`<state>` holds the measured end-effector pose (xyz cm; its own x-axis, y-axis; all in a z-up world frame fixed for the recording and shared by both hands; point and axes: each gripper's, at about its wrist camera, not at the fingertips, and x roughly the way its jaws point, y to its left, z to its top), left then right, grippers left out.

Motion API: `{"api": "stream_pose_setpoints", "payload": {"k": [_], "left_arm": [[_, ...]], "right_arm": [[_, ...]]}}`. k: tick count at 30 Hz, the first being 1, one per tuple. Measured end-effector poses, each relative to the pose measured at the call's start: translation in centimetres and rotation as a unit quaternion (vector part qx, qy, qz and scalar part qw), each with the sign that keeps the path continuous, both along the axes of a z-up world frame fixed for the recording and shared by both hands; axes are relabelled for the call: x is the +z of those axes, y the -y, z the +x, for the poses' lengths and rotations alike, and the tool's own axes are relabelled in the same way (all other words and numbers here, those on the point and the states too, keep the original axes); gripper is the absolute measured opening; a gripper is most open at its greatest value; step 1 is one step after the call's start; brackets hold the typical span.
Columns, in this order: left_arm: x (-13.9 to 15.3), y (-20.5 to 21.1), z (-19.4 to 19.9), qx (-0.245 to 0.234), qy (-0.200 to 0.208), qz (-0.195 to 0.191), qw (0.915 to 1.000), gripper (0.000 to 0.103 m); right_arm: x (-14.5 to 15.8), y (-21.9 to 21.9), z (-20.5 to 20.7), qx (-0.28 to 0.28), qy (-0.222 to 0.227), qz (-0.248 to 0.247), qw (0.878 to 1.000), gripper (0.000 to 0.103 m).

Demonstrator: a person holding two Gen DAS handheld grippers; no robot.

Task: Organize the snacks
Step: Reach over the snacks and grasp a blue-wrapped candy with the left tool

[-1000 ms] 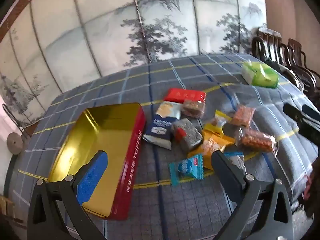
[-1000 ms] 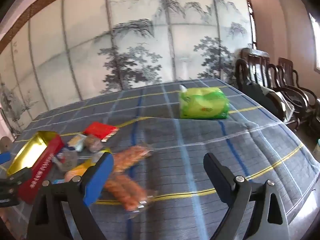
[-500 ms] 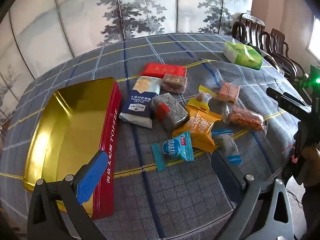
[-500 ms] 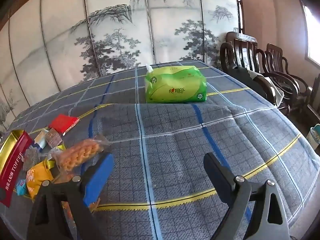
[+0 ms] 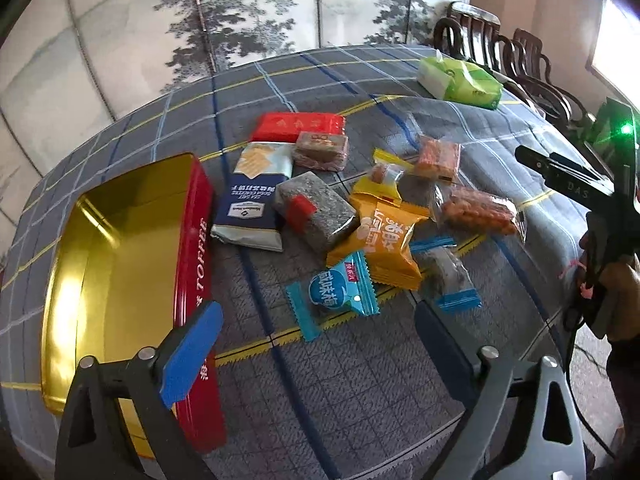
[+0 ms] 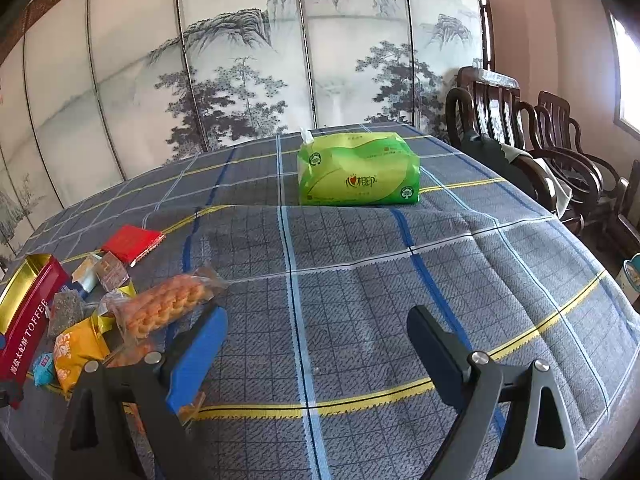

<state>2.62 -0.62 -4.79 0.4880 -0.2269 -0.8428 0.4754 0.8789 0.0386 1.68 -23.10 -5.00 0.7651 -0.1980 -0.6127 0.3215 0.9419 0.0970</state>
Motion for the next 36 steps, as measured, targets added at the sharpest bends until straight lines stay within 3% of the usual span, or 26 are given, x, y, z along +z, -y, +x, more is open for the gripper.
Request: {"api": "stream_pose_setpoints", "payload": {"k": [3,10,16,33,36], "left_arm": [[-0.6,0.5,0.6,-0.017,-0.011,0.010,0.9997,0.085],[-1.8,0.9,1.6,-0.037,-0.030,0.023,0.9986,0.084],[-2.6,0.9,2.5,-0.038,-0.041,0.031,0.9980,0.071],[-3.5,1.5,3.0,-0.034,-0.029,0.058,0.9973,0.070],[-3.8,1.6,3.0,-0.035,-0.027,0.062,0.9971,0.065]], "right_arm": [[0.0,-0.2,0.1,0.002,-0.002,-0.005,1.000,0.094],[-0.2,-0.4,0.2,0.001,-0.004,-0.005,1.000,0.094],[-0.3,-0.5,0.3,0.001,-0.008,-0.005,1.000,0.094],[-0.4,-0.6,0.4,0.001,-0.010,-0.006,1.000,0.094],[-0.5,-0.6,0.4,0.001,-0.012,-0.006,1.000,0.094]]}}
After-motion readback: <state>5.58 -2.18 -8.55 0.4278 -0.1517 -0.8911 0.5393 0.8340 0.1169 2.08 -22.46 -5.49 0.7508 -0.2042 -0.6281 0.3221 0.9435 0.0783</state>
